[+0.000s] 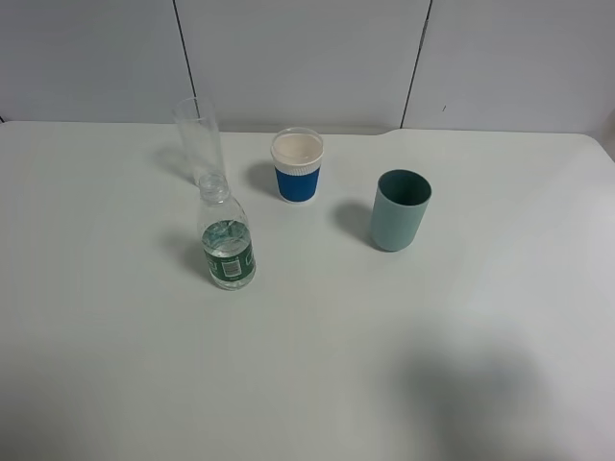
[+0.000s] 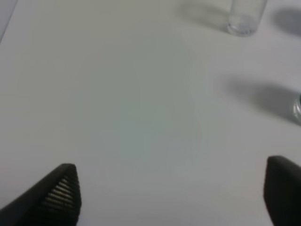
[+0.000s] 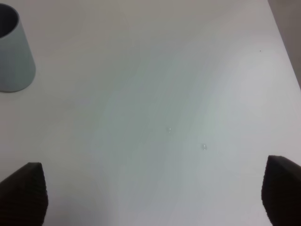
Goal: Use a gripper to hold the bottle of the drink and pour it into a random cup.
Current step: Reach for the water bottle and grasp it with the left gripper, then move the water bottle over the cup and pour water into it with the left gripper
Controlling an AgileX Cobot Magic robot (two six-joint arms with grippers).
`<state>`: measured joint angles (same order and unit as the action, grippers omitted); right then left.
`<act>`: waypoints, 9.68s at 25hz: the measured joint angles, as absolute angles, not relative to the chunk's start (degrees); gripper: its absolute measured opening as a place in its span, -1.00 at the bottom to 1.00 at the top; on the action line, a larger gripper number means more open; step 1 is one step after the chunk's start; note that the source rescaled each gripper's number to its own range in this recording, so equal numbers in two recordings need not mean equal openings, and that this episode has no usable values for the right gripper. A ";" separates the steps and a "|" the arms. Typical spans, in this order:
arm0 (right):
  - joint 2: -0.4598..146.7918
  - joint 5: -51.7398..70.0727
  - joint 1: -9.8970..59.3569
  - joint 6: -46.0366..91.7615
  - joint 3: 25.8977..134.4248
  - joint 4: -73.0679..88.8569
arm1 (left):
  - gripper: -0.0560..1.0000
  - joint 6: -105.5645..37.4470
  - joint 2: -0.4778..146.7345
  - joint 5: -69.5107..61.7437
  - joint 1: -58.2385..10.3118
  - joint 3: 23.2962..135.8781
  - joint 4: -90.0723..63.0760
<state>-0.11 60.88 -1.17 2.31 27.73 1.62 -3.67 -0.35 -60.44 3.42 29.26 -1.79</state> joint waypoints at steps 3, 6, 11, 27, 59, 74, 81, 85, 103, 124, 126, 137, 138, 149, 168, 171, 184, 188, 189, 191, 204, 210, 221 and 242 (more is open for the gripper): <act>-0.11 60.88 -1.17 2.31 27.73 1.62 | 0.06 -4.09 -0.27 -60.44 3.42 29.53 -0.69; -0.11 60.88 -1.17 2.31 27.73 1.62 | 0.32 -7.01 2.11 -60.36 3.42 31.06 0.83; -0.11 60.88 -1.17 2.31 27.73 1.62 | 0.92 -13.65 10.53 -59.98 3.42 34.14 1.76; -0.11 60.88 -1.17 2.31 27.73 1.62 | 0.98 -27.17 28.30 -49.02 -7.12 34.91 1.03; -0.11 60.88 -1.17 2.31 27.73 1.62 | 1.00 -49.14 57.75 -22.04 -23.39 24.62 -2.82; -0.11 60.88 -1.17 2.31 27.73 1.62 | 1.00 -49.97 73.62 -6.22 -23.39 23.02 -8.37; -0.11 60.88 -1.17 2.31 27.73 1.62 | 1.00 -49.97 80.02 1.83 -23.70 22.95 -8.49; -0.11 60.88 -1.17 2.31 27.73 1.62 | 1.00 -49.52 81.15 5.07 -27.37 22.95 -8.71; -0.11 60.88 -1.17 2.31 27.73 1.62 | 1.00 -3.10 84.84 20.85 -31.96 22.57 15.63; -0.11 60.88 -1.17 2.31 27.73 1.62 | 1.00 0.94 102.51 53.69 -29.60 20.09 12.36; -0.11 60.88 -1.17 2.31 27.73 1.62 | 1.00 0.94 103.37 54.45 -29.60 20.09 12.36; -0.11 60.88 -1.17 2.31 27.73 1.62 | 1.00 1.13 106.45 59.74 -29.60 20.09 12.66; -0.11 60.88 -1.17 2.31 27.73 1.62 | 1.00 1.18 107.09 60.22 -29.60 20.09 12.84; -0.11 60.88 -1.17 2.31 27.73 1.62 | 0.98 1.28 110.86 62.76 -29.60 22.82 13.08; -0.11 60.88 -1.17 2.31 27.73 1.62 | -0.89 3.58 112.72 63.21 -29.60 23.34 14.04; -0.11 60.88 -1.17 2.31 27.73 1.62 | -0.89 3.64 112.65 62.96 -29.60 23.34 14.04; -0.11 60.88 -1.17 2.31 27.73 1.62 | -0.89 3.50 108.94 57.22 -29.00 23.34 11.93; -0.11 60.88 -1.17 2.31 27.73 1.62 | -0.89 3.46 104.23 54.79 -28.51 23.29 9.28; -0.11 60.88 -1.17 2.31 27.73 1.62 | -0.89 3.46 103.12 54.40 -28.51 23.29 8.43; -0.11 60.88 -1.17 2.31 27.73 1.62 | -0.89 3.46 100.44 53.02 -28.51 23.25 5.75; -0.11 60.88 -1.17 2.31 27.73 1.62 | -0.89 0.47 88.27 25.82 -25.59 30.83 -2.56; -0.11 60.88 -1.17 2.31 27.73 1.62 | -0.89 0.76 87.53 16.55 -23.22 36.79 -2.86; -0.11 60.88 -1.17 2.31 27.73 1.62 | -0.89 -0.73 87.53 10.58 -21.23 39.36 -2.95; -0.11 60.88 -1.17 2.31 27.73 1.62 | -0.89 -2.19 87.68 -13.03 -21.23 50.31 1.42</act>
